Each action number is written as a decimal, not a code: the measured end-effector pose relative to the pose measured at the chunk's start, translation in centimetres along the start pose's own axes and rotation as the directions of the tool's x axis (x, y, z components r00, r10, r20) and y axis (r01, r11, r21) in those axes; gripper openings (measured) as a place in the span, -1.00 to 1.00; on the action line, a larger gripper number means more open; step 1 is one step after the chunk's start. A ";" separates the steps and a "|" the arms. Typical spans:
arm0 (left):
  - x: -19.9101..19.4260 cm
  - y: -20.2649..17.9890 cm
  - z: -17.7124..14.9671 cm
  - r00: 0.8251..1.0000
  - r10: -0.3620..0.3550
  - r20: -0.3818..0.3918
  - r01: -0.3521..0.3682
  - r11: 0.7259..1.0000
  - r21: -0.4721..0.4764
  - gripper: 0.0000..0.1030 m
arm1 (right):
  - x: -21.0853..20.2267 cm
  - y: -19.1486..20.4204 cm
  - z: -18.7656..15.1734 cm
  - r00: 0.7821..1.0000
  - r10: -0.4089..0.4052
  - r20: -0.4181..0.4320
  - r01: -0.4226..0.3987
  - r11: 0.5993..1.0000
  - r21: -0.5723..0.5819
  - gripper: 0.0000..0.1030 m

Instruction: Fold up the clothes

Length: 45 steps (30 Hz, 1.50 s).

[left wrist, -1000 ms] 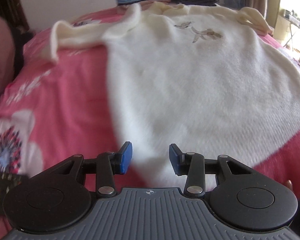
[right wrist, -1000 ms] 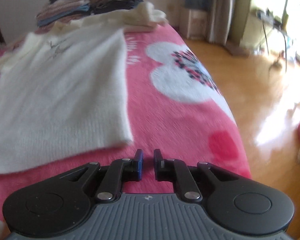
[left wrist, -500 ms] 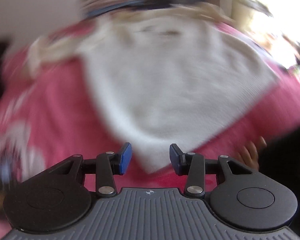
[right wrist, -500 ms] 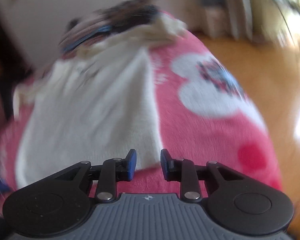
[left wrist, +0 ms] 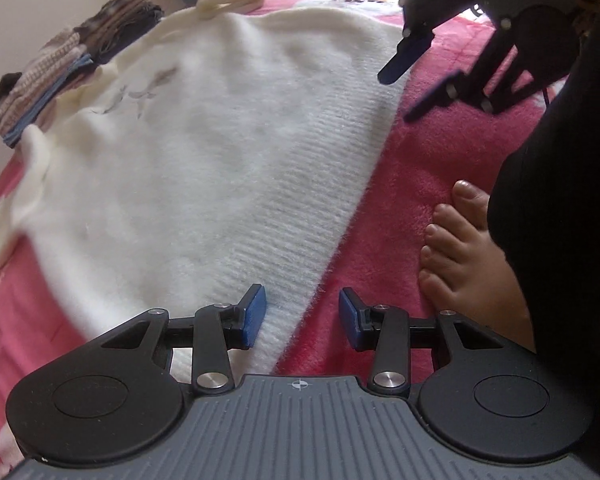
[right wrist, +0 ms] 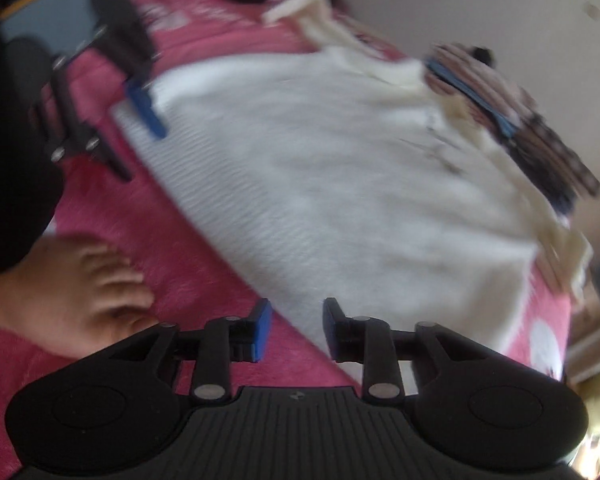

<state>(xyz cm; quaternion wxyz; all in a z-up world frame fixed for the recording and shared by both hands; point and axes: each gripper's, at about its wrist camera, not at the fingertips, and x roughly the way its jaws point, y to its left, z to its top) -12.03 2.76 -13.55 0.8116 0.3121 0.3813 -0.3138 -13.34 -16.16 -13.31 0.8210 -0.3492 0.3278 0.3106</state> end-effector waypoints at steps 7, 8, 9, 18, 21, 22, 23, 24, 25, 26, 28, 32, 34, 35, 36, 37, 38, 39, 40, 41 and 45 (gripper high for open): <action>-1.2 1.7 -0.3 0.997 0.022 0.069 -0.011 0.988 -0.153 -0.91 | 0.9 1.2 -0.3 0.999 -0.035 0.020 0.038 0.991 -0.127 -0.26; -1.5 2.0 -0.2 0.997 0.019 0.080 -0.004 0.982 -0.187 -0.92 | 0.9 1.1 -0.3 0.999 -0.039 0.026 0.042 0.991 -0.131 -0.38; -1.6 2.5 -0.1 0.996 0.014 0.087 0.006 0.975 -0.223 -0.92 | 0.8 1.0 -0.2 0.999 -0.041 0.027 0.044 0.992 -0.122 -0.60; -1.9 7.1 0.6 0.988 -0.032 0.148 0.103 0.858 -0.503 -0.94 | -0.3 -3.9 1.2 0.996 0.013 0.091 -0.025 0.992 0.125 -0.87; -1.4 7.7 1.1 0.991 -0.005 0.136 0.075 0.855 -0.513 -0.94 | 0.0 -5.8 1.7 0.994 0.034 0.106 -0.053 0.980 0.191 -0.87; -1.0 8.0 1.3 0.991 0.005 0.130 0.063 0.856 -0.513 -0.94 | 0.2 -6.3 1.8 0.993 0.039 0.108 -0.061 0.976 0.209 -0.87; -0.6 8.2 1.3 0.993 0.018 0.115 0.045 0.852 -0.522 -0.94 | 0.6 -6.8 2.0 0.993 0.041 0.108 -0.064 0.973 0.220 -0.87; -0.1 8.5 1.4 0.995 0.030 0.100 0.027 0.847 -0.531 -0.94 | 1.0 -7.2 2.1 0.993 0.044 0.107 -0.068 0.971 0.230 -0.87; 0.4 8.8 1.4 0.995 0.043 0.085 0.009 0.842 -0.539 -0.94 | 1.4 -7.7 2.3 0.993 0.046 0.107 -0.071 0.968 0.241 -0.87; 0.9 9.1 1.5 0.996 0.055 0.069 -0.009 0.837 -0.548 -0.94 | 2.2 -8.1 2.5 0.993 0.051 0.103 -0.076 0.963 0.258 -0.87; 1.9 9.6 1.6 0.996 0.080 0.038 -0.045 0.825 -0.563 -0.92 | 3.8 -9.1 2.7 0.994 0.057 0.093 -0.082 0.951 0.299 -0.86; 3.6 10.3 1.1 0.996 0.088 0.011 -0.064 0.801 -0.595 -0.75 | 8.0 -11.0 2.2 0.995 0.074 0.068 -0.096 0.899 0.427 -0.83; 3.3 10.4 0.9 0.996 0.087 0.021 -0.056 0.793 -0.606 -0.69 | 9.0 -12.1 1.3 0.989 0.096 0.113 -0.142 0.837 0.529 -0.82; 3.0 10.7 0.7 0.996 0.081 0.024 -0.048 0.782 -0.622 -0.65 | 9.1 -12.8 0.8 0.984 0.115 0.134 -0.172 0.789 0.589 -0.81; 2.7 11.0 0.5 0.997 0.075 0.027 -0.040 0.769 -0.637 -0.51 | 9.1 -13.8 0.1 0.978 0.139 0.158 -0.209 0.727 0.654 -0.81; 2.5 11.3 0.3 0.997 0.069 0.031 -0.032 0.755 -0.655 -0.38 | 9.1 -14.7 -0.6 0.970 0.161 0.184 -0.244 0.657 0.713 -0.81; 2.1 11.8 0.0 0.997 0.064 0.040 -0.020 0.730 -0.683 -0.30 | 9.1 -15.6 -1.4 0.961 0.178 0.213 -0.277 0.583 0.764 -0.81; 1.8 12.2 -0.3 0.997 0.061 0.048 -0.009 0.705 -0.709 -0.15 | 9.0 -16.4 -2.2 0.953 0.186 0.239 -0.302 0.517 0.801 -0.77; 1.5 12.5 -0.5 0.996 0.066 0.054 -0.005 0.679 -0.734 -0.03 | 8.9 -17.0 -3.2 0.946 0.185 0.266 -0.323 0.453 0.831 -0.73; 1.4 13.0 -0.8 0.996 0.067 0.064 0.005 0.652 -0.759 0.00 | 8.8 -17.5 -4.1 0.938 0.182 0.294 -0.343 0.386 0.856 -0.63; 1.0 14.0 -1.3 0.995 0.051 0.086 0.042 0.567 -0.823 0.00 | 8.1 -19.4 -7.2 0.923 0.125 0.364 -0.382 0.170 0.909 -0.52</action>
